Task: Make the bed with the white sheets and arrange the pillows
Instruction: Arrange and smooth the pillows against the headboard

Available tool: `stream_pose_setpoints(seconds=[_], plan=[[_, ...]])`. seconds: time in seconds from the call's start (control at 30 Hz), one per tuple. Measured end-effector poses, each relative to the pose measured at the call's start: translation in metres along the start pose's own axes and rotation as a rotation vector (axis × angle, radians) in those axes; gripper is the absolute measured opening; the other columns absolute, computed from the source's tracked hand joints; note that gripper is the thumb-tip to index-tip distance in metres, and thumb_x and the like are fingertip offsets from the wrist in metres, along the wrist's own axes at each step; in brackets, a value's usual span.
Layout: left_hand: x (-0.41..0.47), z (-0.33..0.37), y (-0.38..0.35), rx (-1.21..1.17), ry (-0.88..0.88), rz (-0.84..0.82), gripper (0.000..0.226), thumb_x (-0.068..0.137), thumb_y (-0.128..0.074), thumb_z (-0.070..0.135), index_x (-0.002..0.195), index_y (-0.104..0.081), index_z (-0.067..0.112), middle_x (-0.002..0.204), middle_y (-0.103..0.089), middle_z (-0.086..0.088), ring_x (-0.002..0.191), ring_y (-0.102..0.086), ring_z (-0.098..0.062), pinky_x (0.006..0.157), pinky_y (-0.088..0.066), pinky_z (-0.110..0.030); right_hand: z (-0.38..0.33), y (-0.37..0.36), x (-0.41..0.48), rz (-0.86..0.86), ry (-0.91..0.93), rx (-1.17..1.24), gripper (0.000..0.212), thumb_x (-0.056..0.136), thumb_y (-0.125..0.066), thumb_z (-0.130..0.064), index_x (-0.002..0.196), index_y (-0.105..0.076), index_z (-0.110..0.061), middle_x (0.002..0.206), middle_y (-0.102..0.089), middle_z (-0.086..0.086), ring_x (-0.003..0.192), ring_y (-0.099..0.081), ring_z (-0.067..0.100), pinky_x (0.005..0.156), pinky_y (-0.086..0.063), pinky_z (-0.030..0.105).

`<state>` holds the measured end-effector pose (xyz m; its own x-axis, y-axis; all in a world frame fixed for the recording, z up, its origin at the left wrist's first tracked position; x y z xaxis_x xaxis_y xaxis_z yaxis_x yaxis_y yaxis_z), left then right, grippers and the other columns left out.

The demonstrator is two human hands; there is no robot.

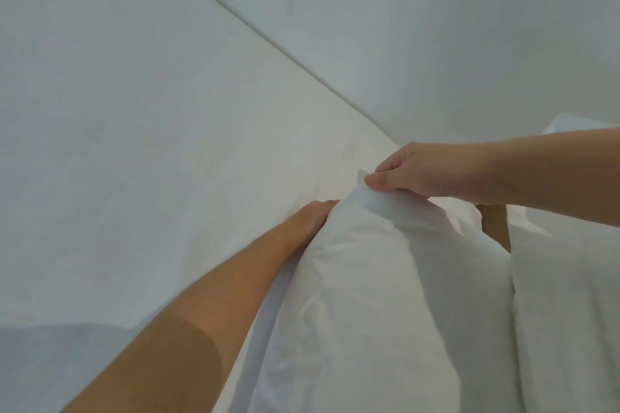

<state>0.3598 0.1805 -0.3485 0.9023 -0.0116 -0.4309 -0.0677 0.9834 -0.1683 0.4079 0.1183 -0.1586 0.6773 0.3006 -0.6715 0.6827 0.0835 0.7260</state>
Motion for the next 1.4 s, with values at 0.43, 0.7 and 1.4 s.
stream_pose_setpoints(seconds=[0.43, 0.7, 1.4], plan=[[0.017, -0.033, 0.032, -0.555, -0.123, -0.258, 0.03, 0.09, -0.056, 0.034, 0.095, -0.067, 0.006, 0.081, -0.071, -0.004, 0.069, -0.066, -0.015, 0.067, -0.054, -0.024, 0.004, -0.014, 0.029, 0.079, 0.02, 0.013, 0.034, 0.096, -0.057, -0.038, 0.072, -0.073, -0.018, 0.062, -0.067, -0.008, 0.056, -0.06, 0.01, 0.062, -0.043, 0.024], [0.024, -0.036, 0.03, -0.402, -0.086, -0.182, 0.053, 0.093, -0.044, 0.059, 0.091, -0.071, 0.013, 0.088, -0.073, 0.0, 0.082, -0.068, -0.017, 0.086, -0.05, -0.031, 0.011, -0.024, 0.041, 0.123, 0.016, -0.001, 0.042, 0.095, -0.054, -0.044, 0.065, -0.066, -0.017, 0.052, -0.056, -0.006, 0.044, -0.048, 0.009, 0.049, -0.035, 0.022], [0.019, -0.038, 0.031, -0.444, -0.22, -0.129, 0.044, 0.077, -0.065, 0.062, 0.066, -0.069, 0.019, 0.069, -0.064, -0.001, 0.065, -0.055, -0.016, 0.069, -0.041, -0.032, 0.007, -0.042, 0.038, 0.253, -0.013, 0.121, 0.049, 0.094, -0.054, -0.048, 0.085, -0.074, -0.005, 0.075, -0.072, 0.015, 0.058, -0.062, 0.021, 0.062, -0.049, 0.03]])
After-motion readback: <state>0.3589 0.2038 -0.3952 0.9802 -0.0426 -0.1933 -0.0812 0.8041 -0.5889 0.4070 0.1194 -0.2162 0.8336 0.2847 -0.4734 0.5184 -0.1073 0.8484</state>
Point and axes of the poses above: each hand's wrist, its own x-axis towards the middle knuckle, its own y-axis out of the back of the hand, z = x × y, the point moved 1 cm from there along x, towards the middle knuckle
